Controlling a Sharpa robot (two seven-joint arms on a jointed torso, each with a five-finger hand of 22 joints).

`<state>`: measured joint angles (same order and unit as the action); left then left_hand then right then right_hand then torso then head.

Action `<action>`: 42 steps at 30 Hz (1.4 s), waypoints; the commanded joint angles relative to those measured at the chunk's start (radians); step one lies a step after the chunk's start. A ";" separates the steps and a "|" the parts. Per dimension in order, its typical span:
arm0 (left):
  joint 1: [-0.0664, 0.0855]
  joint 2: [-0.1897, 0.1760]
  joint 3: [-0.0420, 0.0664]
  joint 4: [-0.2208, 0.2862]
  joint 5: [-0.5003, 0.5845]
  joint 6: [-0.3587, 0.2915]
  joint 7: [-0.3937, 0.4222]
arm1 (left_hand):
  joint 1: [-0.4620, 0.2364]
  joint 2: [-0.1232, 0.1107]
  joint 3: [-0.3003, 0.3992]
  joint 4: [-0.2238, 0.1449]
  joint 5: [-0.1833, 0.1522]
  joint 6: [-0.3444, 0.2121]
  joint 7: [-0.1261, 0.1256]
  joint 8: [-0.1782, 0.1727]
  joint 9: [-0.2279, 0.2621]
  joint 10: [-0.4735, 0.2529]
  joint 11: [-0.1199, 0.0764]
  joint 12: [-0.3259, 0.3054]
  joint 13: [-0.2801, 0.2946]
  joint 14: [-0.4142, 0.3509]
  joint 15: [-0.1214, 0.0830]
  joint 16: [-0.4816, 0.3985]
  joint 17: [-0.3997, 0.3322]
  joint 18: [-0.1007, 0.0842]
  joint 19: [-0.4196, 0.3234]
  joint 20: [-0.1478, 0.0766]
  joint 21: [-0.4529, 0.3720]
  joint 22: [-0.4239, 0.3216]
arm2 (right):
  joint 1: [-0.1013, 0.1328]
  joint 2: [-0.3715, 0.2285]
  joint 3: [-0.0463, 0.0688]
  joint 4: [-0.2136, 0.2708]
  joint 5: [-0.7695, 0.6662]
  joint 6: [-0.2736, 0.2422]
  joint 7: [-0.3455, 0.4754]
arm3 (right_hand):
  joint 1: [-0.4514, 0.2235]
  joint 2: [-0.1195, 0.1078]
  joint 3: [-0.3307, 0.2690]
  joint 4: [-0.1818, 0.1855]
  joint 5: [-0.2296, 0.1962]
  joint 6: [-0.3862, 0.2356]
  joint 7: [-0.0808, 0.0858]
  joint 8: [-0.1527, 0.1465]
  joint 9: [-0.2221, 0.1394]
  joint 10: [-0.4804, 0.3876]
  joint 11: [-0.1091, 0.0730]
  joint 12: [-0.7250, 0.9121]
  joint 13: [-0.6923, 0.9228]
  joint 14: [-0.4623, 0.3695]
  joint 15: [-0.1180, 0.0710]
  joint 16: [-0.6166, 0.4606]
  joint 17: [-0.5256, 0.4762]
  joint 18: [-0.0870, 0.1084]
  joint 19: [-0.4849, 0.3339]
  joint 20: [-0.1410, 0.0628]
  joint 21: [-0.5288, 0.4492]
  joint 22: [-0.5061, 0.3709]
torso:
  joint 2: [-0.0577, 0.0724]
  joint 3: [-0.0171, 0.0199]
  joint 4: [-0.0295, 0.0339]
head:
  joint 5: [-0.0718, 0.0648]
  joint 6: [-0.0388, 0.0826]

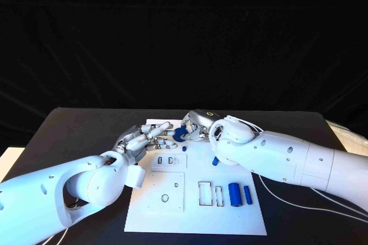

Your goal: Assemble the parts on the task board

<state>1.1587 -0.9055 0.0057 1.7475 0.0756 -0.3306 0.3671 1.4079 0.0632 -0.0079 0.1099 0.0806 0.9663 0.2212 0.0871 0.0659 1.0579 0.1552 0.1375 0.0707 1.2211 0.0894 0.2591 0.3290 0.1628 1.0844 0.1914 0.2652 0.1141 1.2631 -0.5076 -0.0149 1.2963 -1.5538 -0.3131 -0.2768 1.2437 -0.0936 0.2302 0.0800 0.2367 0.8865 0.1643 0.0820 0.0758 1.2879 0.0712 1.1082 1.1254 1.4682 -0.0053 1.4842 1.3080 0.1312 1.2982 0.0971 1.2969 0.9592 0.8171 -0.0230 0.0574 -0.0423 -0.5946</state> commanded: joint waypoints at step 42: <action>-0.005 -0.011 0.000 -0.041 -0.022 0.021 0.019 | 0.013 0.003 0.008 -0.013 0.005 -0.009 0.002 0.001 0.001 -0.011 0.001 0.000 -0.002 -0.007 -0.002 -0.007 0.006 0.019 0.000 0.003 -0.006 -0.002 | 0.004 -0.435 0.014 0.069 0.353 0.059 0.445 | 0.073 -0.023 -0.020 -0.056 0.048 0.056 -0.011 -0.001 -0.006 0.017 -0.009 0.027 0.029 0.069 -0.009 0.007 0.100 -0.017 -0.004 -0.006 0.002 0.000 | -0.023 0.0282 -0.0278 | -0.004 -0.005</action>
<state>1.1543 -0.9182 0.0052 1.7065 0.0641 -0.3304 0.3706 1.4131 0.0684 -0.0010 0.1030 0.0806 0.9628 0.2247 0.0871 0.0659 1.0544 0.1587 0.1375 0.0699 1.2211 0.0893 0.2591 0.3332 0.1628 1.0845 0.1914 0.2652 0.1142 1.2698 -0.9441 -0.0005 1.3727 -1.2359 -0.3022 0.1154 1.3084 -0.1135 0.2136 0.0268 0.2864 0.9344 0.1552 0.0847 0.0712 1.3089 0.0673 1.1407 1.1552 1.4645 -0.0092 1.4879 1.3075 0.1312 1.2982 0.0894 1.3017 0.9598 0.7951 0.0016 0.0302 -0.0421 -0.5983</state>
